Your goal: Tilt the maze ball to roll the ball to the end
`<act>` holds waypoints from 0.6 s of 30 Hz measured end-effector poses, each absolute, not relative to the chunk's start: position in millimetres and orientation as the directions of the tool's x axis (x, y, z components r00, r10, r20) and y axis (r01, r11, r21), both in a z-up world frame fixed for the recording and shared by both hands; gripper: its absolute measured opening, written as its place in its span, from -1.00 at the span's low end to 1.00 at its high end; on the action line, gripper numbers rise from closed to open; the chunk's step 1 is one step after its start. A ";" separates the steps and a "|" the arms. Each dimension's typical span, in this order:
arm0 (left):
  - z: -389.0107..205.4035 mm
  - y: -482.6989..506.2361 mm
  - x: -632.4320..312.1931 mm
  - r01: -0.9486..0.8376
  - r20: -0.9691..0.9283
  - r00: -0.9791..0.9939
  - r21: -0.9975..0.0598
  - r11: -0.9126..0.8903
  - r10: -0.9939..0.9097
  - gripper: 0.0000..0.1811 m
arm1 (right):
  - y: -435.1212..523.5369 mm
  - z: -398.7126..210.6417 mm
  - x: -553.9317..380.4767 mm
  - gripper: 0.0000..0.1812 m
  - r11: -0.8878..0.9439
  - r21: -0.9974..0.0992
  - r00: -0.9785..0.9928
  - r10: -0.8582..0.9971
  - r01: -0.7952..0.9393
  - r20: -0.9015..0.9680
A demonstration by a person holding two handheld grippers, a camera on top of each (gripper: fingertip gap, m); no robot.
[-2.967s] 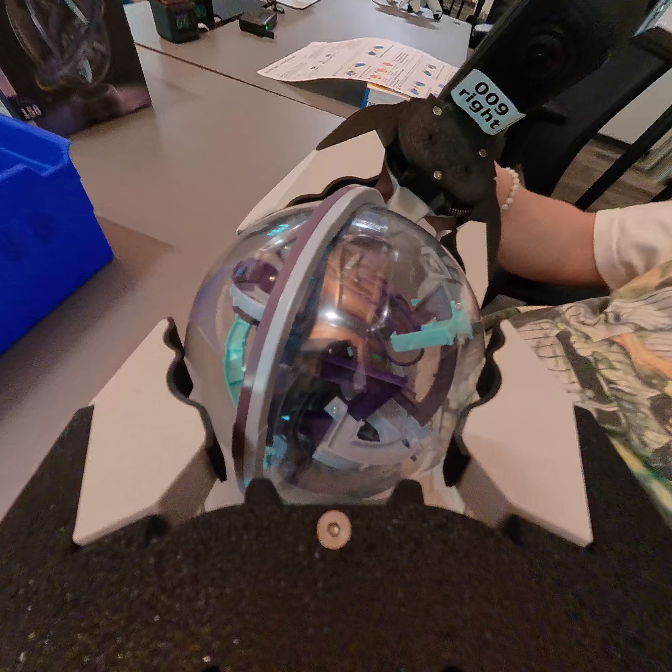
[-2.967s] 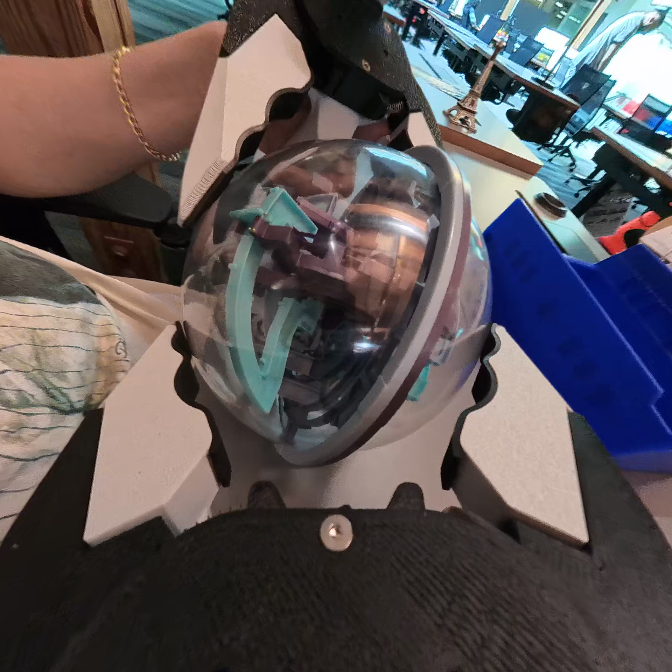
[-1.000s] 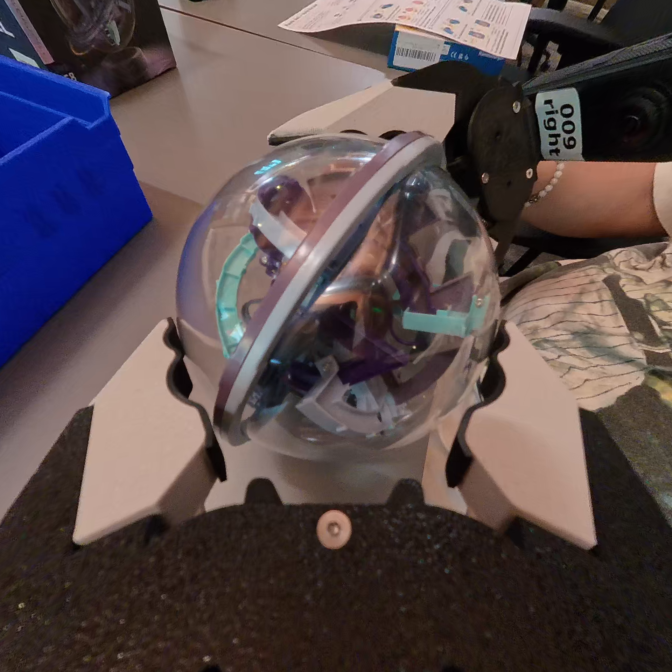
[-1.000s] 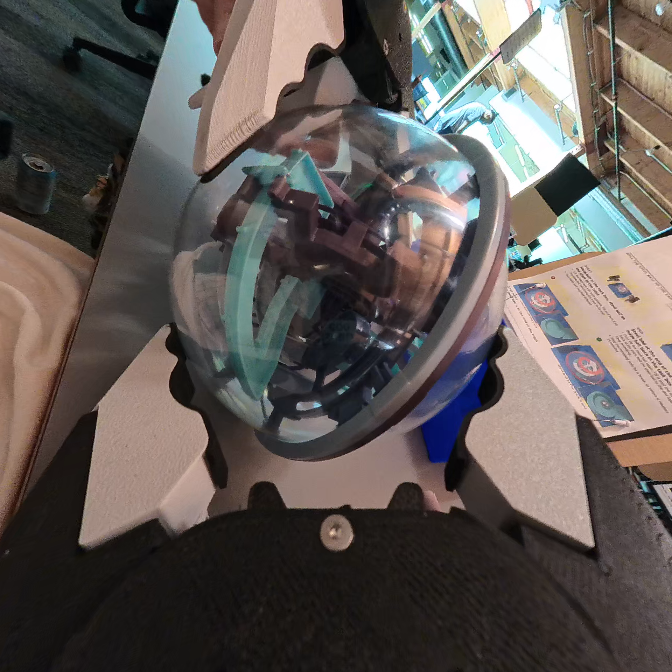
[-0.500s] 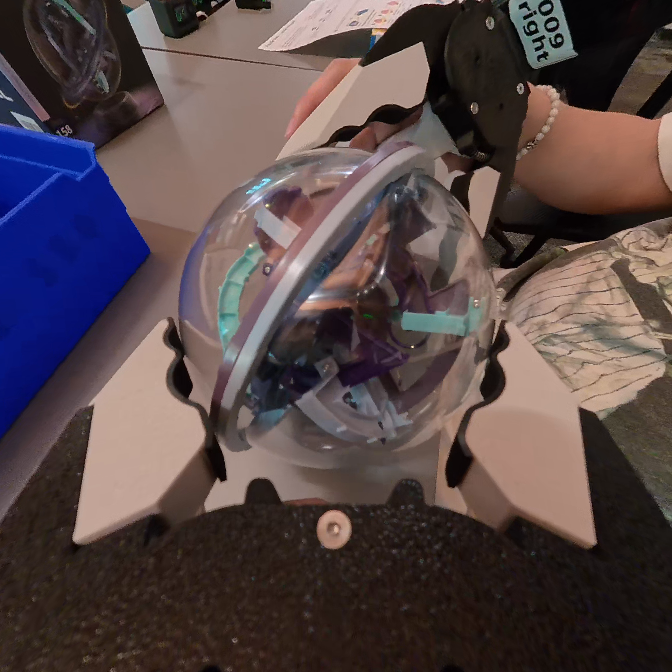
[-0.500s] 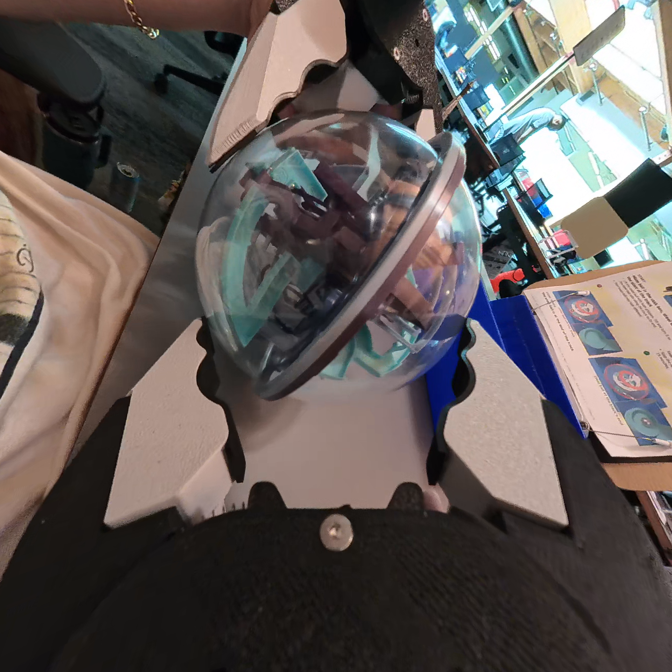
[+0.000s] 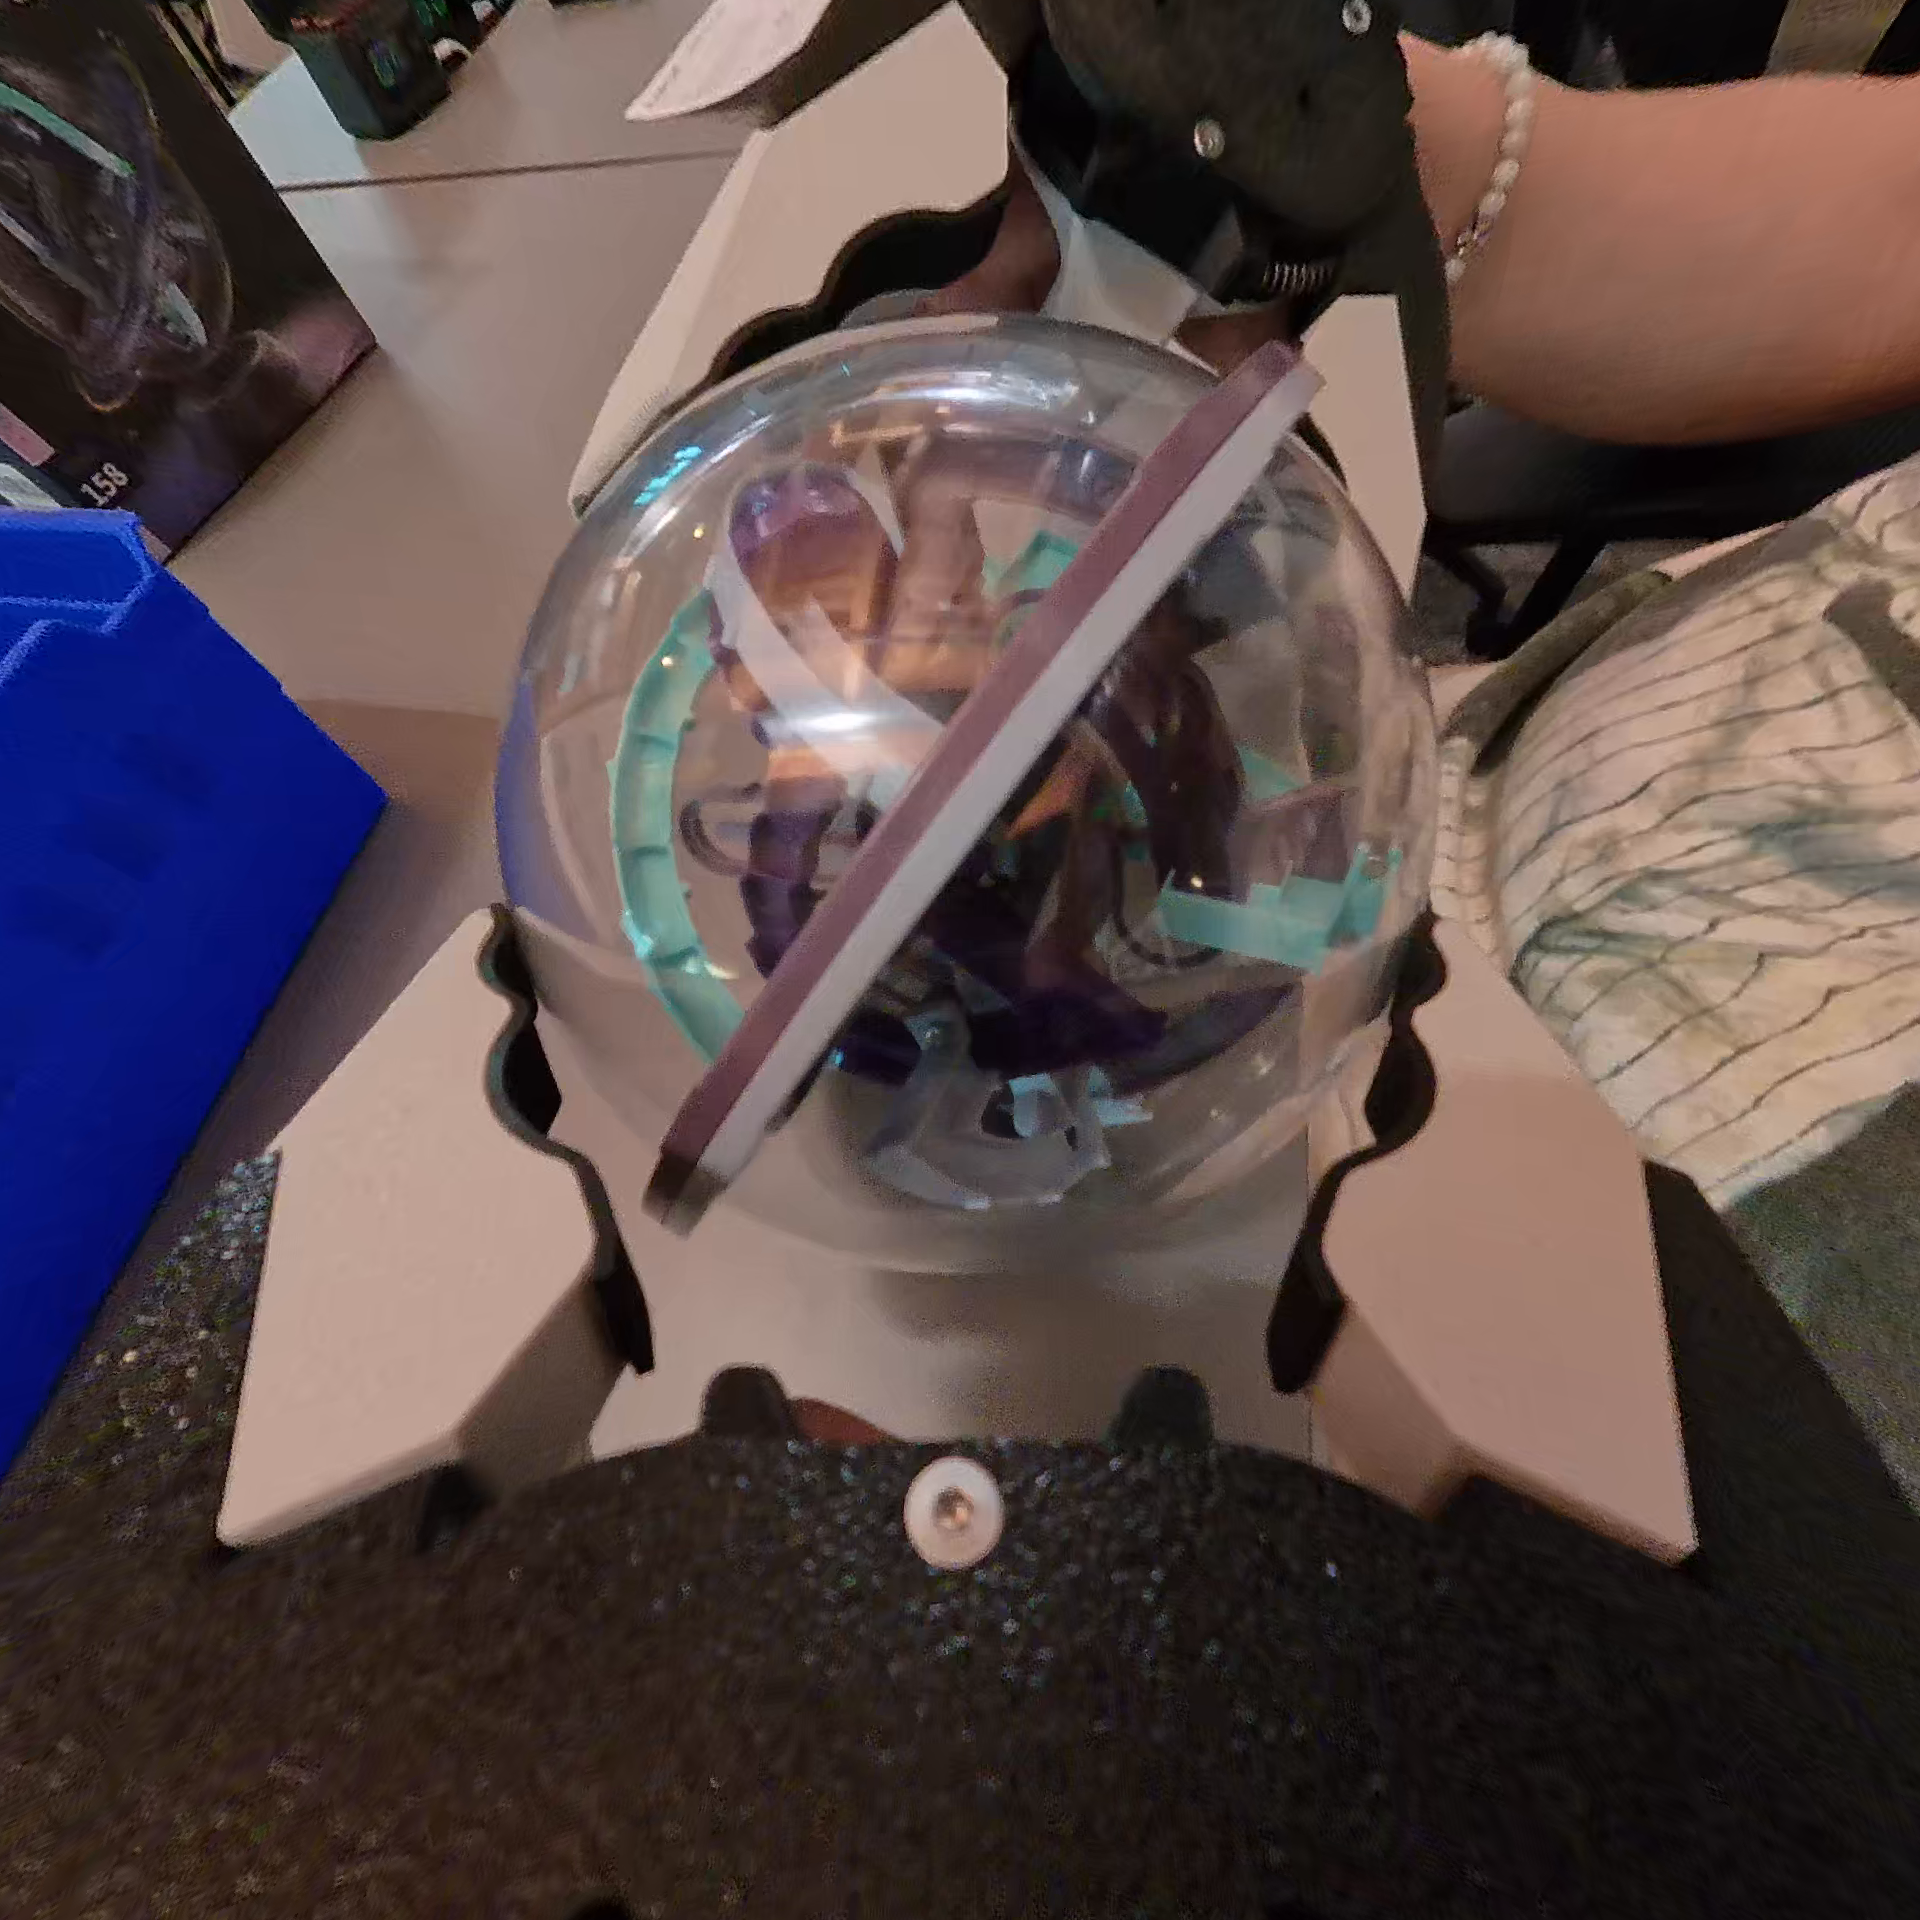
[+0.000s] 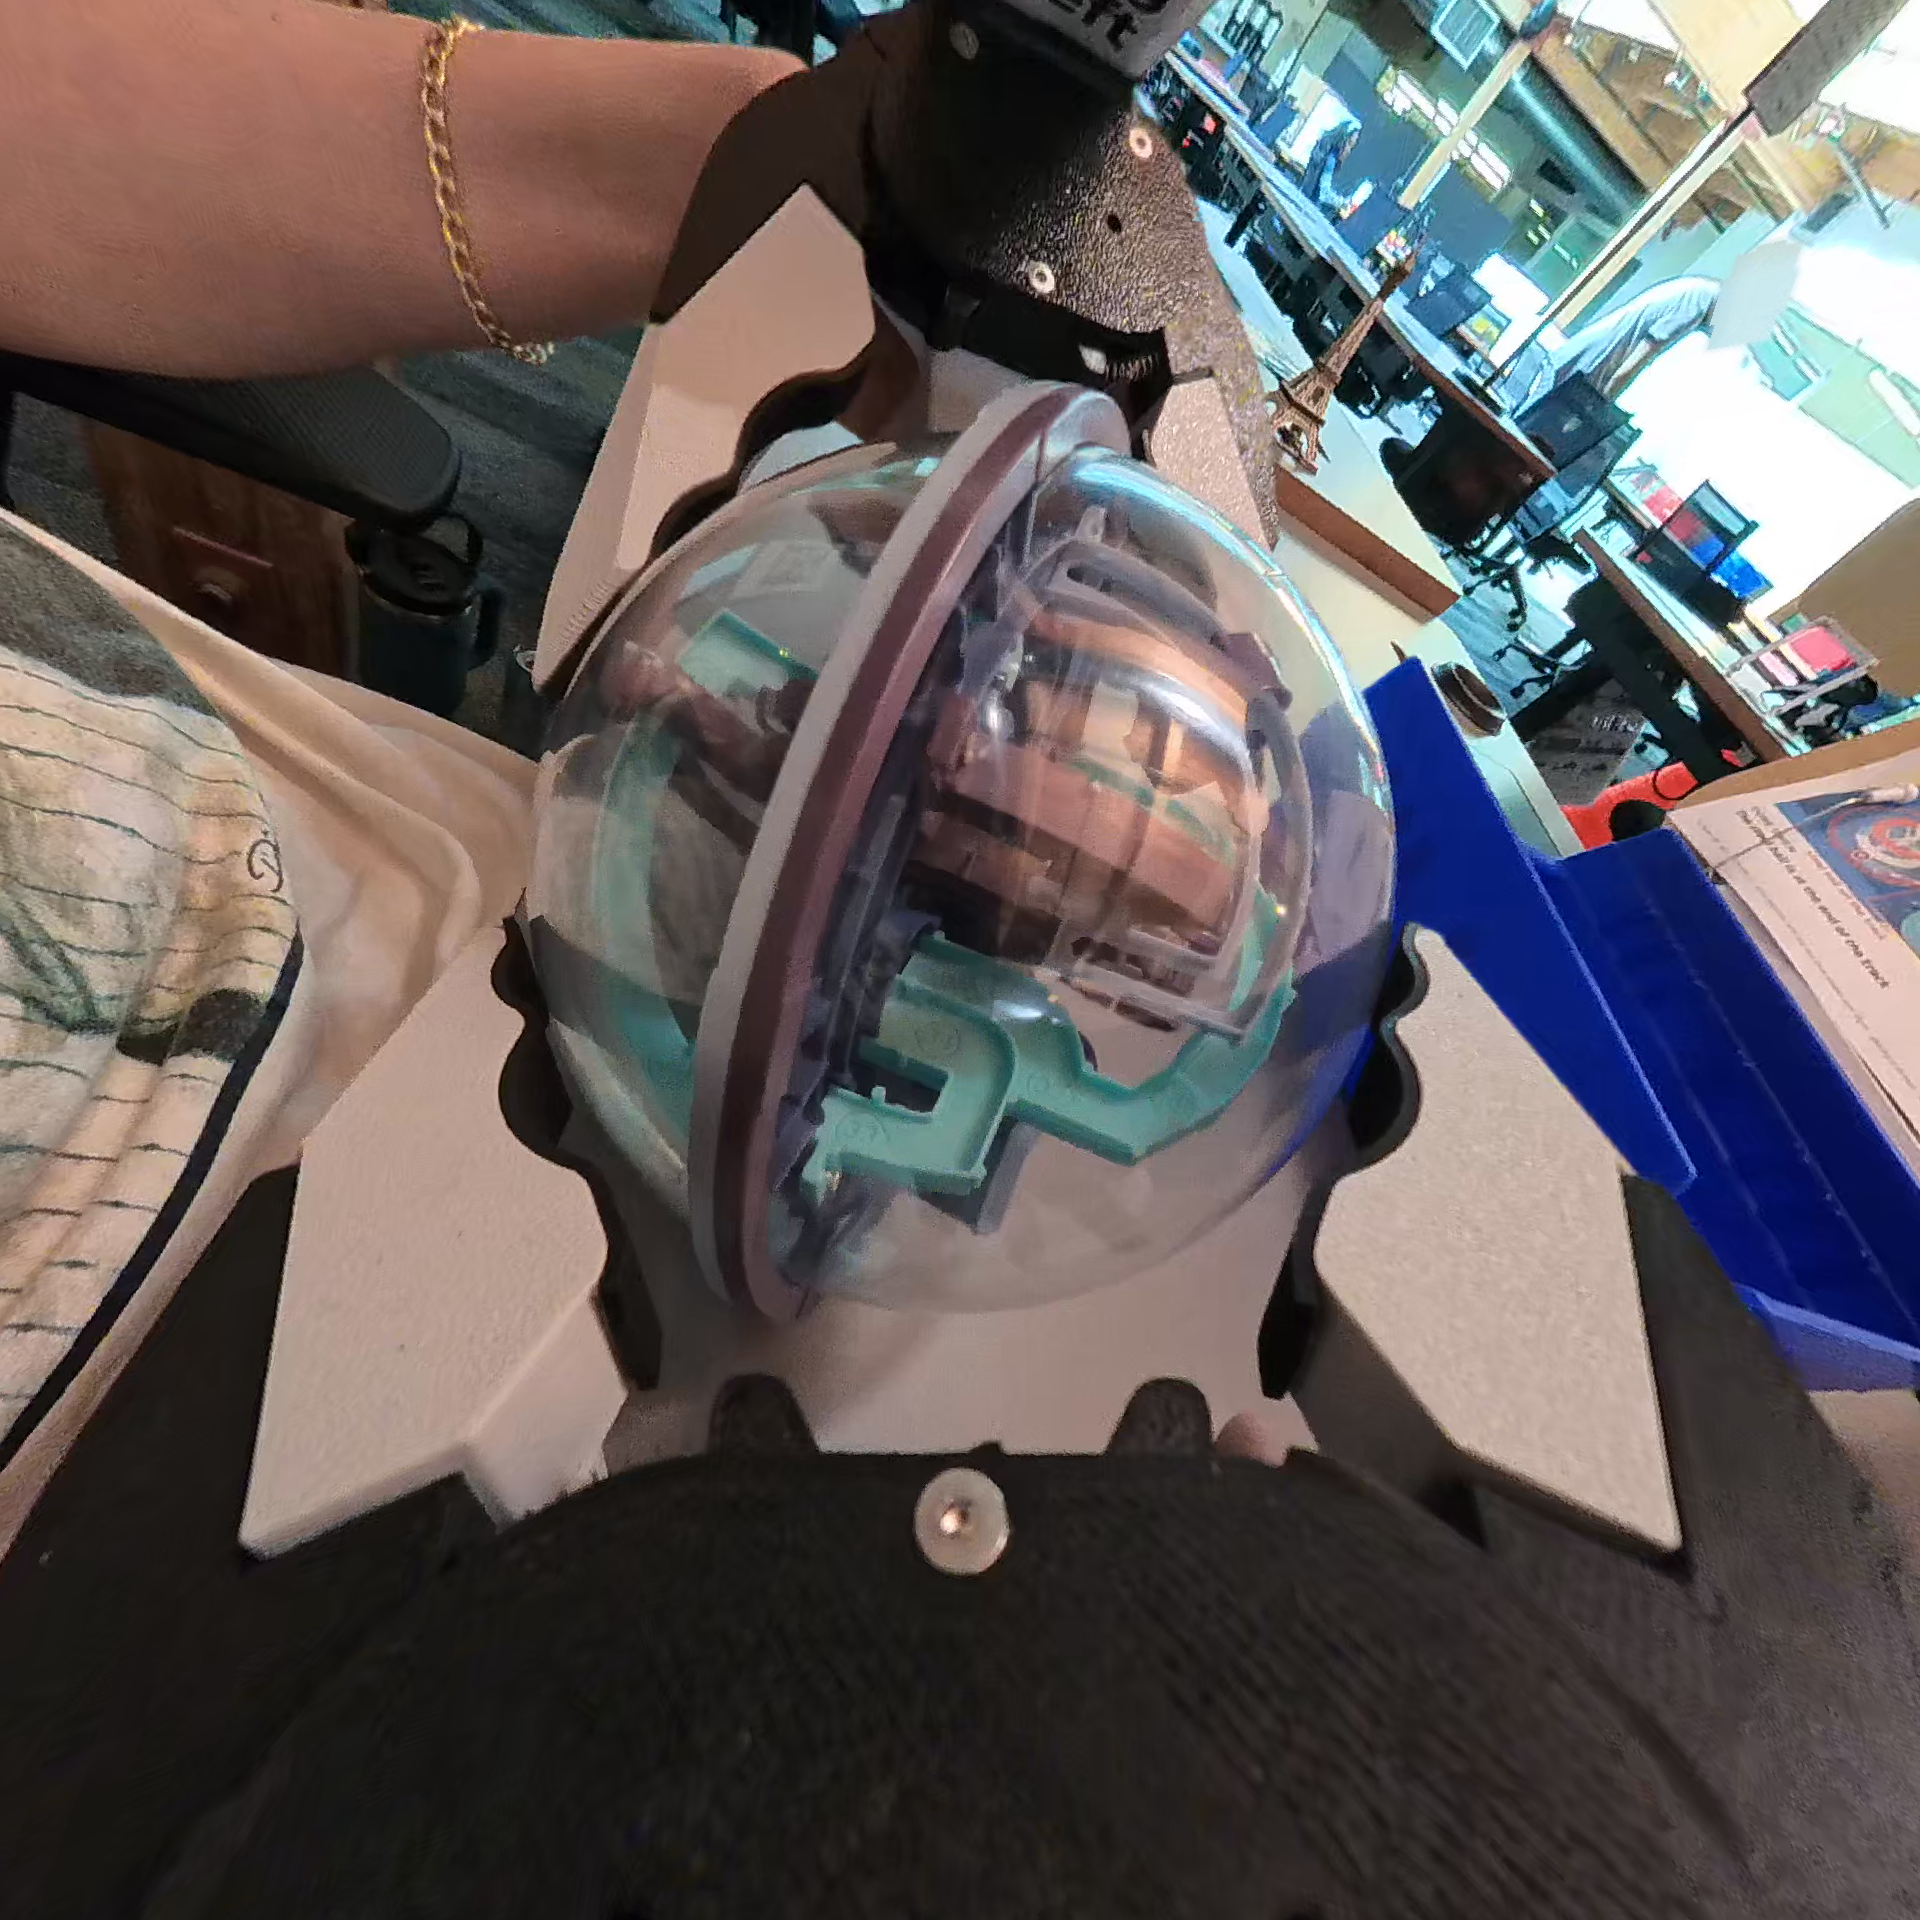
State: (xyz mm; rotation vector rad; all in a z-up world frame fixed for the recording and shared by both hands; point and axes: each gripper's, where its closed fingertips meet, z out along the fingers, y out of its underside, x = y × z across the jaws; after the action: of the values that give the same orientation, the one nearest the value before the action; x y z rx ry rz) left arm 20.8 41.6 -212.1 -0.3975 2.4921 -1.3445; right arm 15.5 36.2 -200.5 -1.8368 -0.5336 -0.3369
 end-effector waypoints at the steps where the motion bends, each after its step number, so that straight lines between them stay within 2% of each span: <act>1: -210.8 39.9 22.0 -0.105 -0.111 -0.922 -0.851 0.515 -0.372 0.71 | 35.1 -200.9 17.0 0.68 -0.264 -0.818 0.859 0.190 0.511 0.475; 18: -195.3 26.7 36.3 -0.110 -0.040 -0.910 -0.937 0.332 -0.413 0.69 | 24.9 -202.0 33.8 0.68 -0.241 -0.873 0.904 0.156 0.425 0.397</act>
State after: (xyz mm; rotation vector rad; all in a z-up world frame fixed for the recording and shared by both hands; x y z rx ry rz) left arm 36.3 26.7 -195.3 -0.4701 2.3288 -1.6049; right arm 33.8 24.9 -202.0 -1.8165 -0.4344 -0.2666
